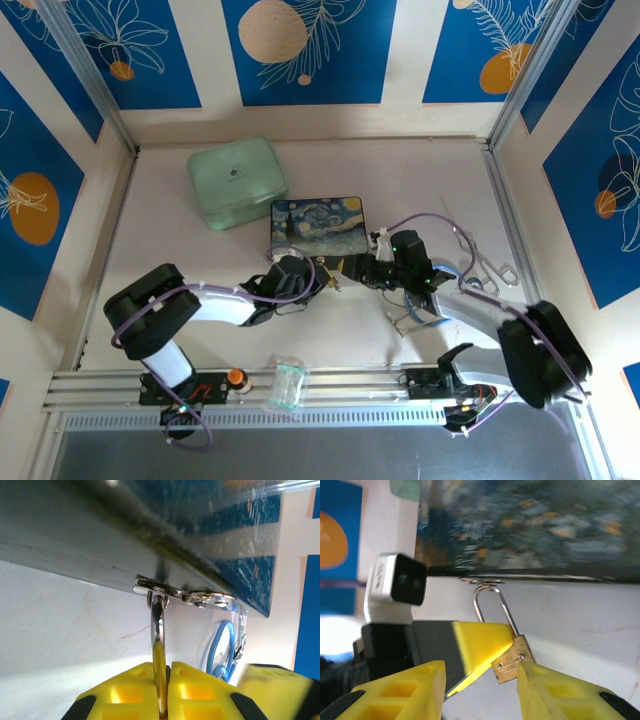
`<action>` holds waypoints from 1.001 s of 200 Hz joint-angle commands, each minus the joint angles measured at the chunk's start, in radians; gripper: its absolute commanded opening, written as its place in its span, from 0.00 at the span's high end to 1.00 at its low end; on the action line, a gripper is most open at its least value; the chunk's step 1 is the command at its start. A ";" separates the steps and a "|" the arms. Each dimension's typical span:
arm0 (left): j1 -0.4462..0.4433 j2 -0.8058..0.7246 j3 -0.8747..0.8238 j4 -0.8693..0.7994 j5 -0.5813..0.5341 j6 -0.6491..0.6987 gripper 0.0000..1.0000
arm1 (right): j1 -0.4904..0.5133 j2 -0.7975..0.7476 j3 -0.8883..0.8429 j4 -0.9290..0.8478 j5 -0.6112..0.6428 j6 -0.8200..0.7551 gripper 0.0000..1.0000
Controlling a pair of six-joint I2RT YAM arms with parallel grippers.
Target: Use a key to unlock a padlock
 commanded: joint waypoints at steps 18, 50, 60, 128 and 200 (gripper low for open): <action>-0.002 -0.041 0.017 -0.012 0.034 0.030 1.00 | 0.115 -0.078 0.025 -0.283 0.325 -0.470 0.41; 0.009 -0.051 0.013 0.004 0.074 0.046 1.00 | 0.203 -0.002 0.047 -0.234 0.385 -0.537 0.48; 0.011 -0.053 0.015 -0.002 0.086 0.050 1.00 | 0.232 0.019 0.041 -0.193 0.390 -0.559 0.57; 0.019 -0.108 0.038 -0.119 0.077 0.092 1.00 | 0.307 -0.006 -0.043 -0.035 0.462 -0.643 0.62; 0.021 -0.096 0.021 -0.073 0.099 0.066 1.00 | 0.415 0.047 -0.023 -0.041 0.534 -0.719 0.59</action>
